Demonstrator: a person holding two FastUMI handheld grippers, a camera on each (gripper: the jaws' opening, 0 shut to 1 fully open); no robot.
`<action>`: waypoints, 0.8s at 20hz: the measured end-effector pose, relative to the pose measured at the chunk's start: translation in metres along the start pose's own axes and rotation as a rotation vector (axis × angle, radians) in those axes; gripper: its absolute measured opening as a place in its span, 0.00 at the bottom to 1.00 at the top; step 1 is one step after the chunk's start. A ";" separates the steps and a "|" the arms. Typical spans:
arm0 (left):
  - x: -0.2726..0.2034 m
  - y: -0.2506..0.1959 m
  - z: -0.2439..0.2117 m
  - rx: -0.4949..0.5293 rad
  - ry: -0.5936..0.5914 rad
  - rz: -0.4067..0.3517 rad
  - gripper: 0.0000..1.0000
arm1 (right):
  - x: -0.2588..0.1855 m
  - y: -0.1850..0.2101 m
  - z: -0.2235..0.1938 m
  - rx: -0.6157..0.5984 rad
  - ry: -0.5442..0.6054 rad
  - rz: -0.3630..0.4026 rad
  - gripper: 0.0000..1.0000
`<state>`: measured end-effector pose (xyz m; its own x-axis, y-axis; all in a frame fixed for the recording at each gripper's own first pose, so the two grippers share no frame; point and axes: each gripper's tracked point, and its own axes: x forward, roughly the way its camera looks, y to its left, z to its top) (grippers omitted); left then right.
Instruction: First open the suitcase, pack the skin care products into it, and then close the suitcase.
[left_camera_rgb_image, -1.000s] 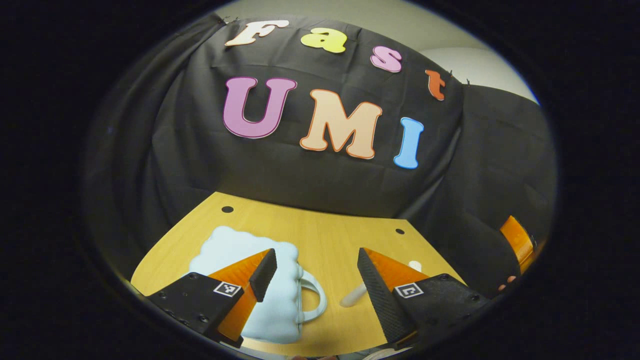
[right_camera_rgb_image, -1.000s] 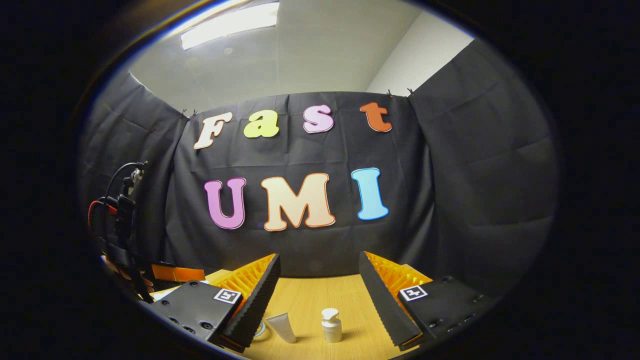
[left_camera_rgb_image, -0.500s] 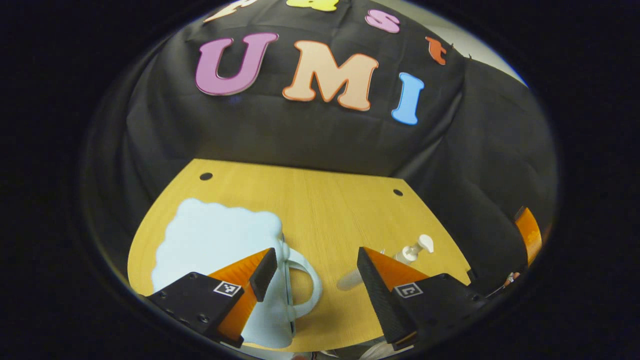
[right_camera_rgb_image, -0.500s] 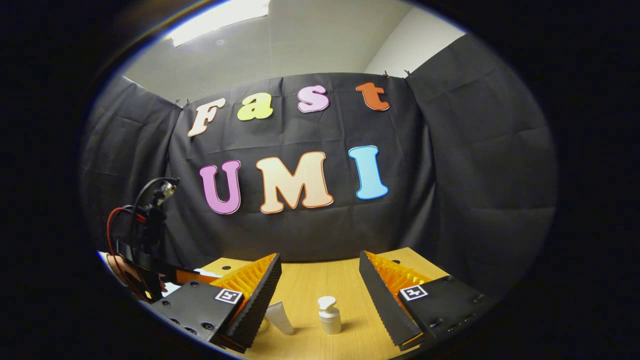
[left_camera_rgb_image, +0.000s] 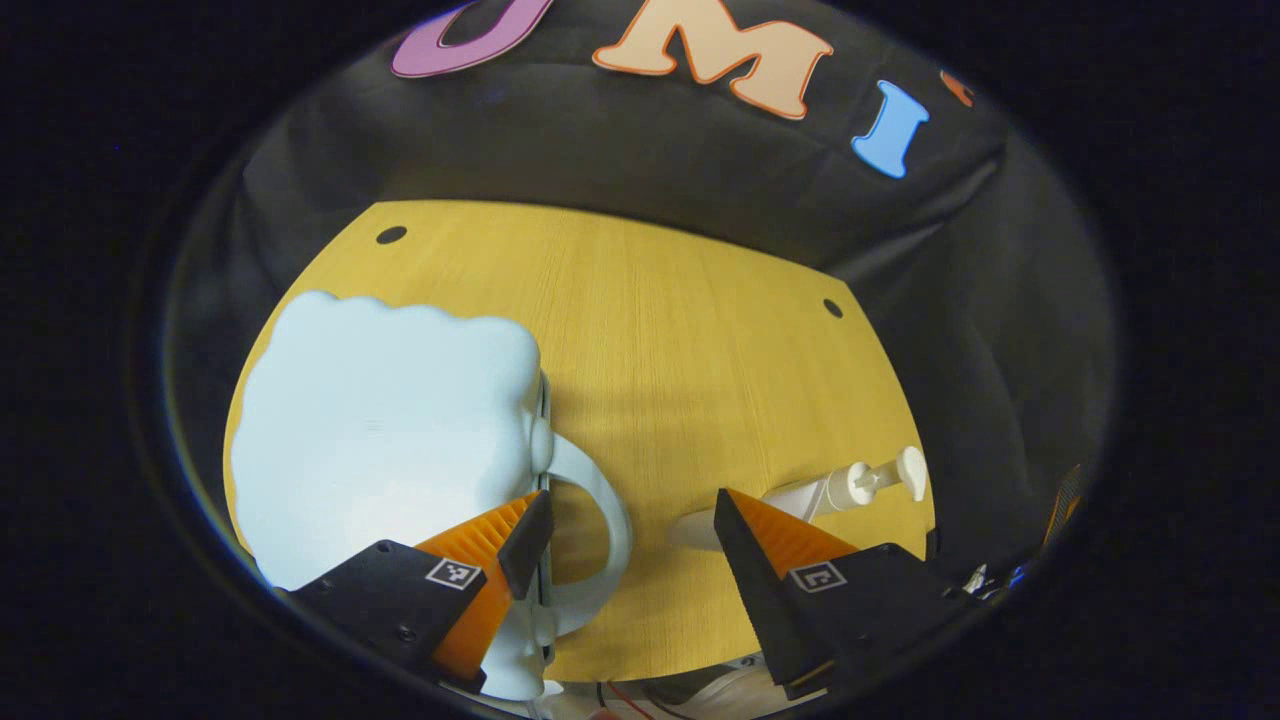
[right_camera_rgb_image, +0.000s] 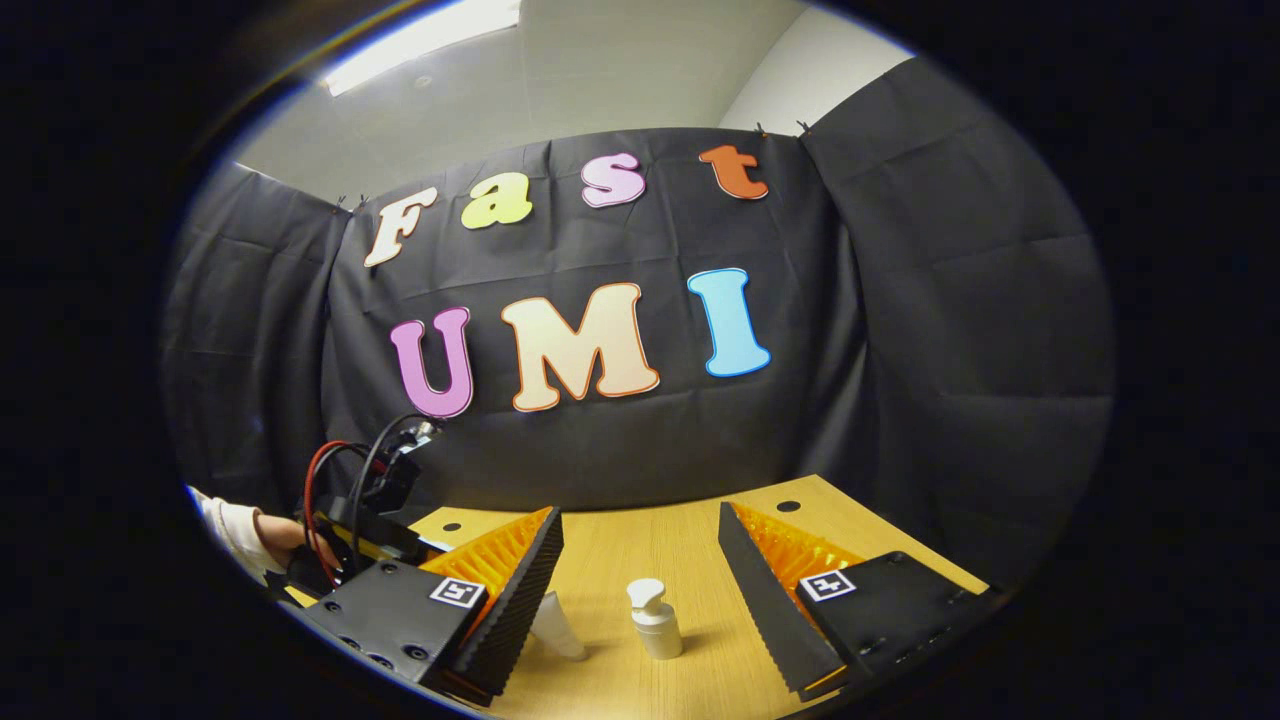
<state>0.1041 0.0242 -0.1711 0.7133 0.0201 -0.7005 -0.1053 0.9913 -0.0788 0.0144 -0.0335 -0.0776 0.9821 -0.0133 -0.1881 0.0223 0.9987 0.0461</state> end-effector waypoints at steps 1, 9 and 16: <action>0.005 -0.001 -0.002 -0.010 0.019 0.005 0.95 | 0.000 -0.002 0.000 -0.004 0.002 0.000 0.98; 0.038 0.005 -0.030 -0.021 0.219 0.128 0.87 | -0.002 -0.020 -0.006 0.047 0.017 -0.010 0.98; 0.053 0.023 -0.048 -0.026 0.280 0.217 0.47 | -0.004 -0.039 -0.009 0.079 0.024 -0.033 0.98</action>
<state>0.1064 0.0421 -0.2439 0.4549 0.1895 -0.8702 -0.2534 0.9643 0.0776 0.0075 -0.0722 -0.0875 0.9757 -0.0437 -0.2146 0.0701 0.9907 0.1168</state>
